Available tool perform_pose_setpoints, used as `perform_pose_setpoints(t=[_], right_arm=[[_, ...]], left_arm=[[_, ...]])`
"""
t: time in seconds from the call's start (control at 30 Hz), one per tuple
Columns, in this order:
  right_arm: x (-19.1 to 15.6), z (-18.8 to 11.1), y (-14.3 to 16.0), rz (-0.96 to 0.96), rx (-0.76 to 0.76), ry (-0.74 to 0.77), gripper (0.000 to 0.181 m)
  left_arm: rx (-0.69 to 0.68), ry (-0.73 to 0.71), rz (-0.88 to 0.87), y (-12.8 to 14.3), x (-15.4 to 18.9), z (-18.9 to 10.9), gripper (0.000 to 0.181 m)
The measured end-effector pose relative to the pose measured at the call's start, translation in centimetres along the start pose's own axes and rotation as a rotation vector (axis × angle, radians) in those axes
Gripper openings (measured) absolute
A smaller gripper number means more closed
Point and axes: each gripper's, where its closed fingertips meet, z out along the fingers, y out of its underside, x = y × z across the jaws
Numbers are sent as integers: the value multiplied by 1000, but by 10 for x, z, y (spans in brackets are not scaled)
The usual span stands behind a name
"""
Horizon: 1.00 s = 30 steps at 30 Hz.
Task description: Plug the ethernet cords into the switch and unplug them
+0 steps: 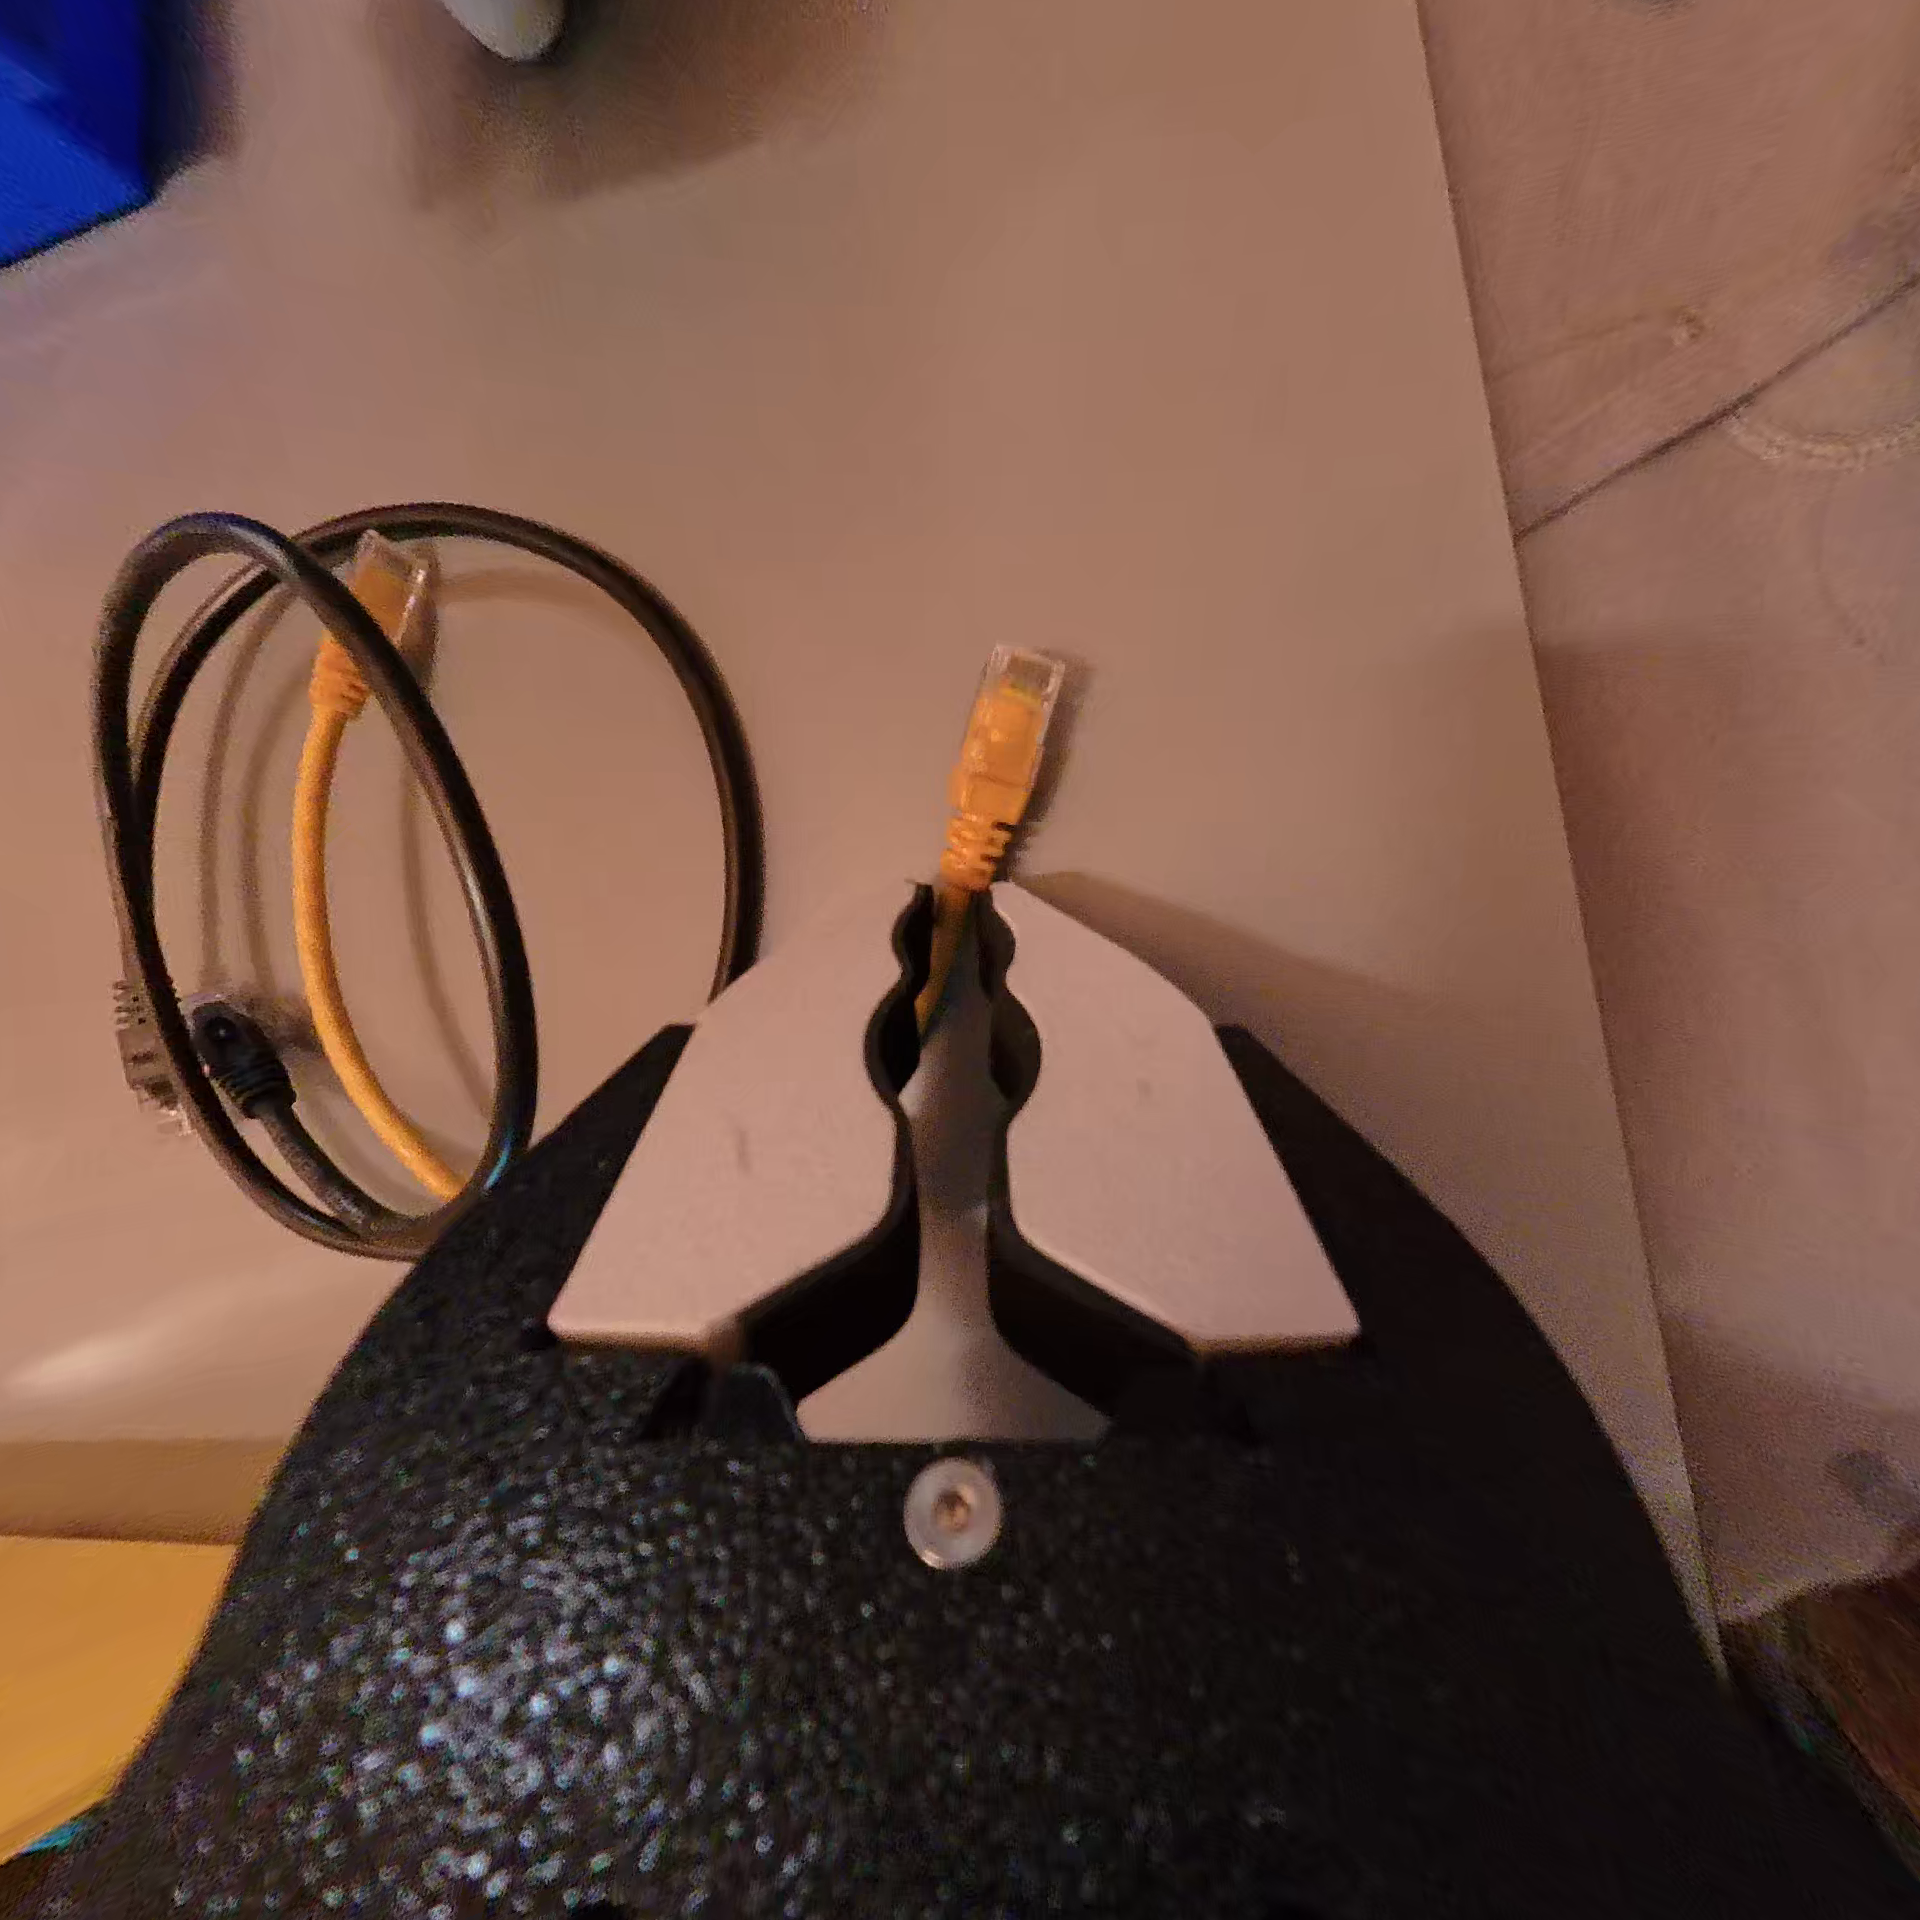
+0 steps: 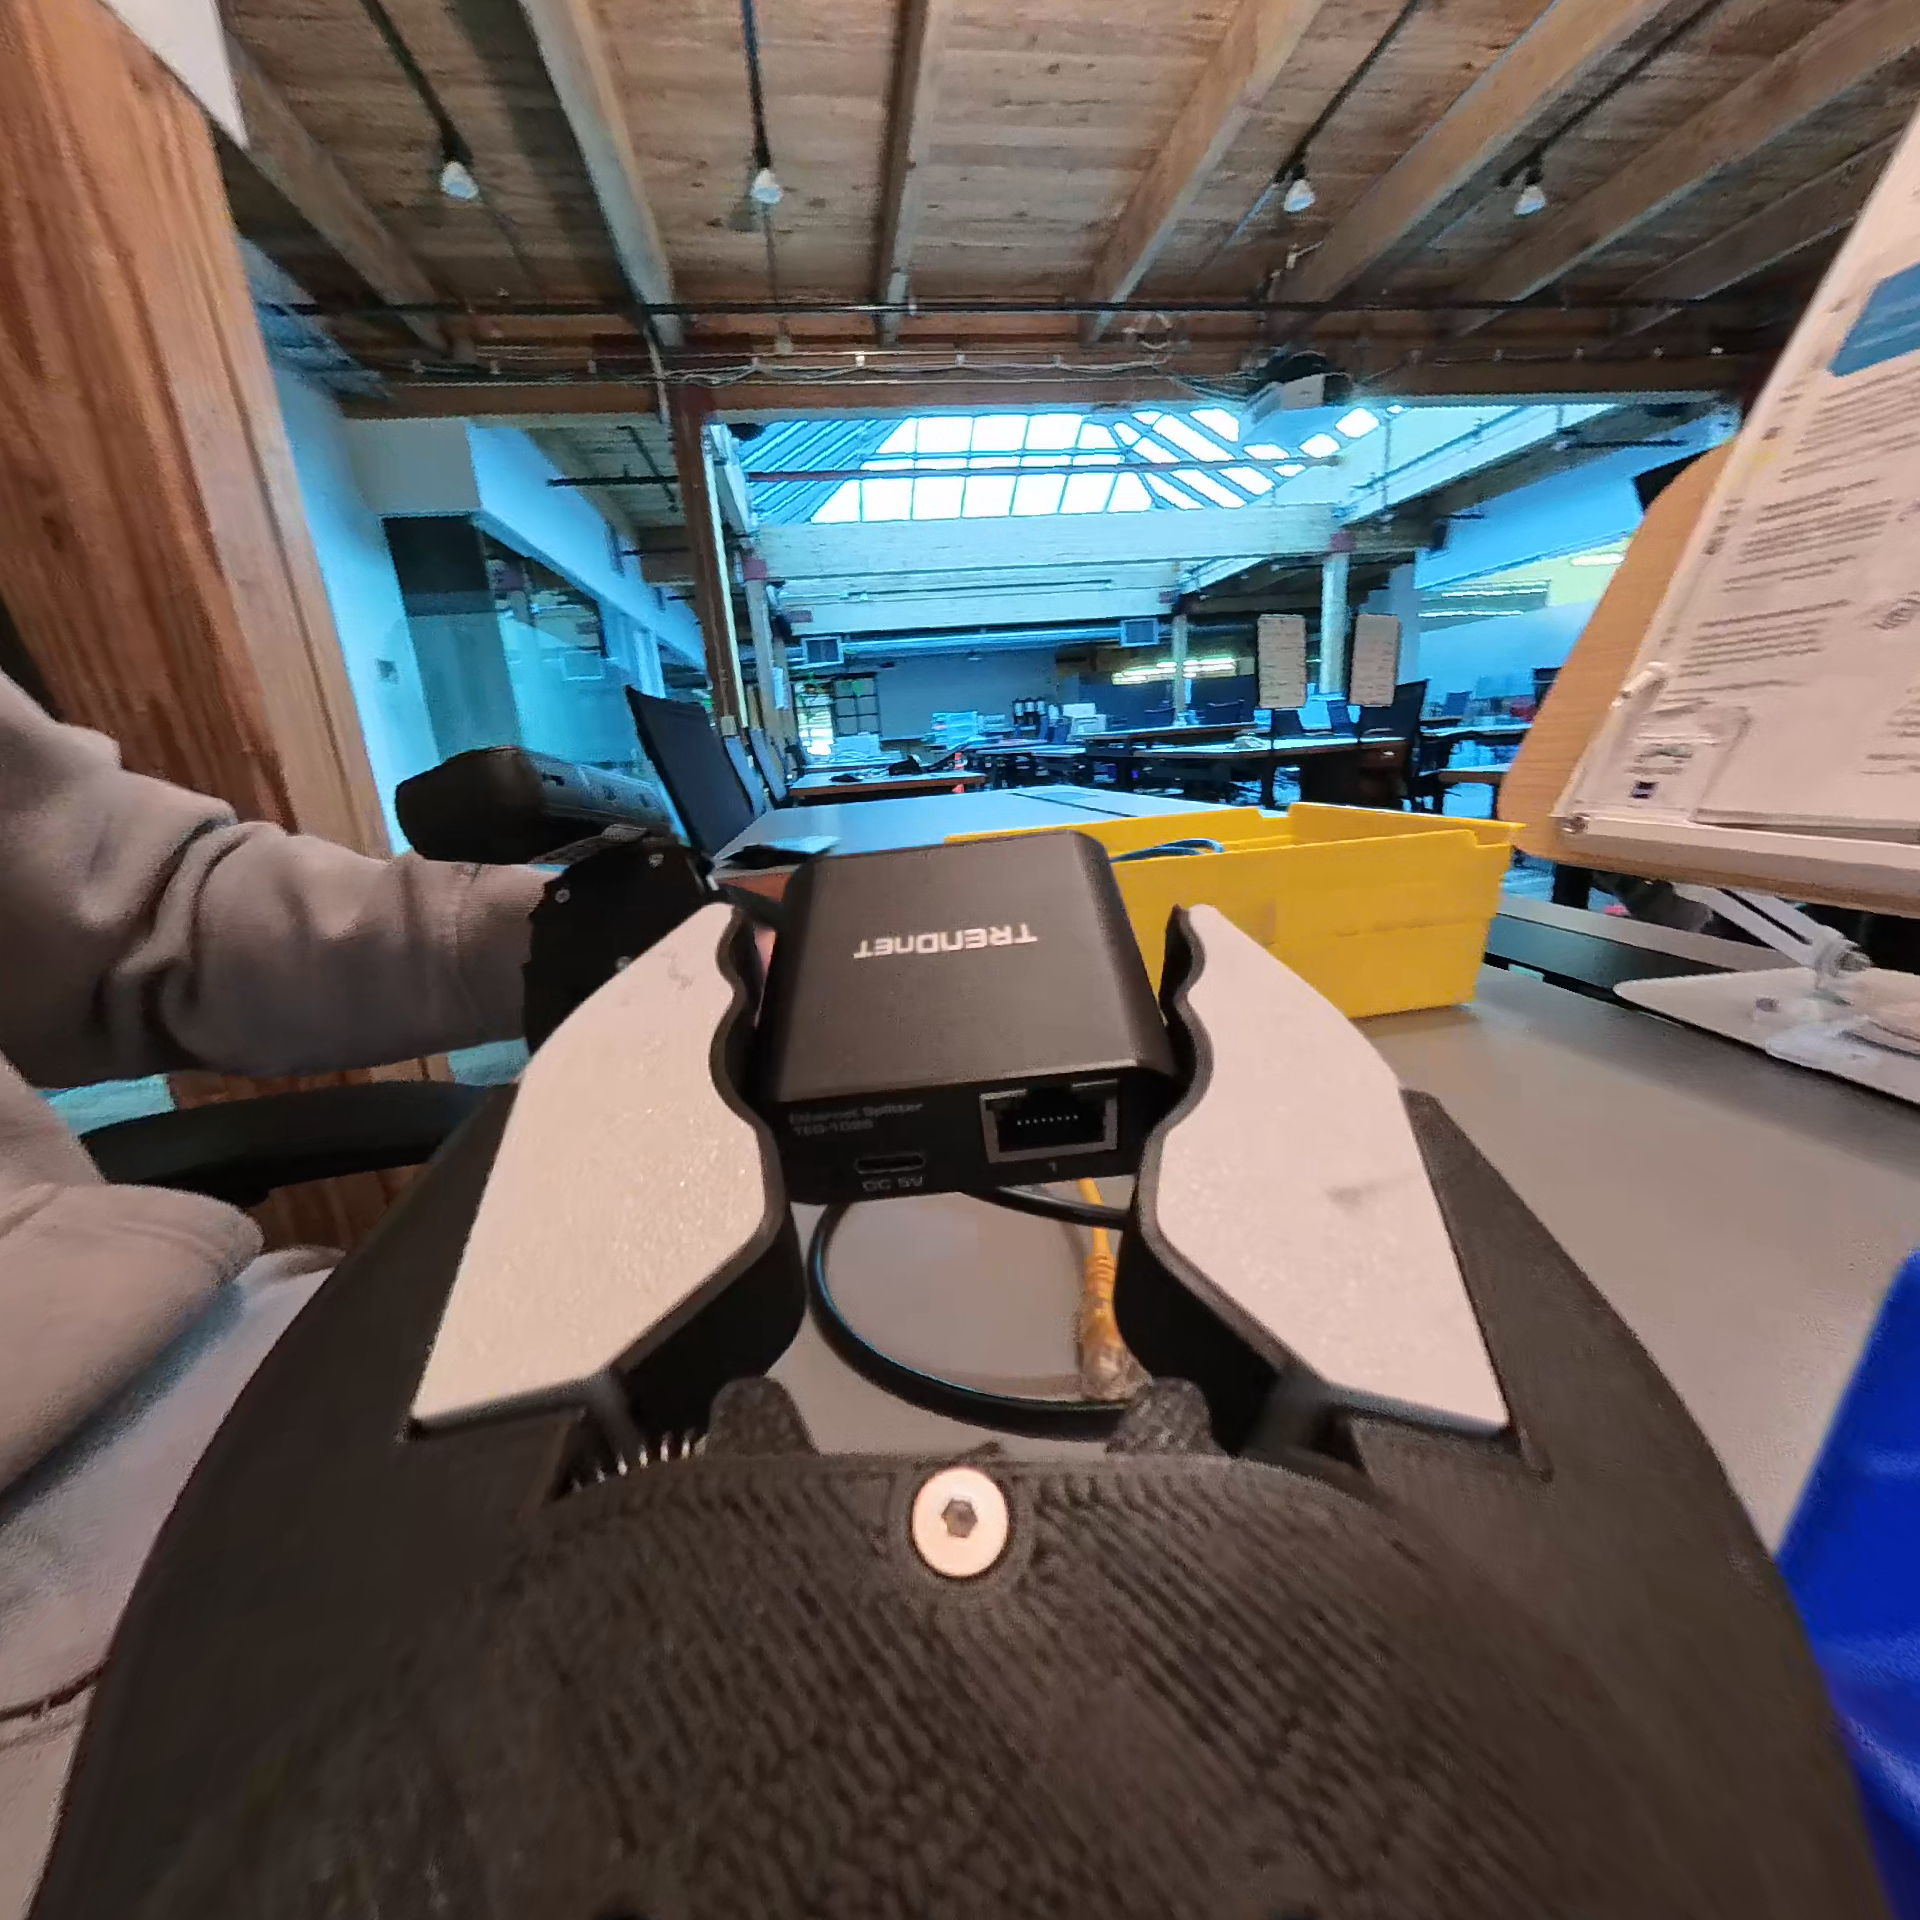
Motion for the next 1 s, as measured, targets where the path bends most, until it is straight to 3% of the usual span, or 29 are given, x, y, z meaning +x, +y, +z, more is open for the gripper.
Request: perform_pose_setpoints(t=[0.03,0.2,0.47,0.57,0.67,0.83,0.93,1.0], right_arm=[[-3,0,0,-3,-3,-20,75],[-9,-1,-1,5,8,-77,75],[-6,-2,-1,12,12,-58,75],[-5,-2,-2,10,18,-49,75],[-4,-2,-2,15,15,-44,75],[-3,-2,-2,26,17,-47,75],[-3,-2,-2,28,20,-46,75],[-3,-2,-2,28,20,-47,75]], left_arm=[[12,-15,-7,-2,-1,1,7],[57,-104,-29,-10,-6,8,7],[58,-127,-134,-26,-11,20,5],[117,-50,-258,-40,-6,18,5],[262,12,-412,-68,-13,-9,5],[629,191,-751,-113,-45,-97,5],[784,376,-970,-113,-60,-139,4],[786,442,-1103,-94,-69,-143,5]])
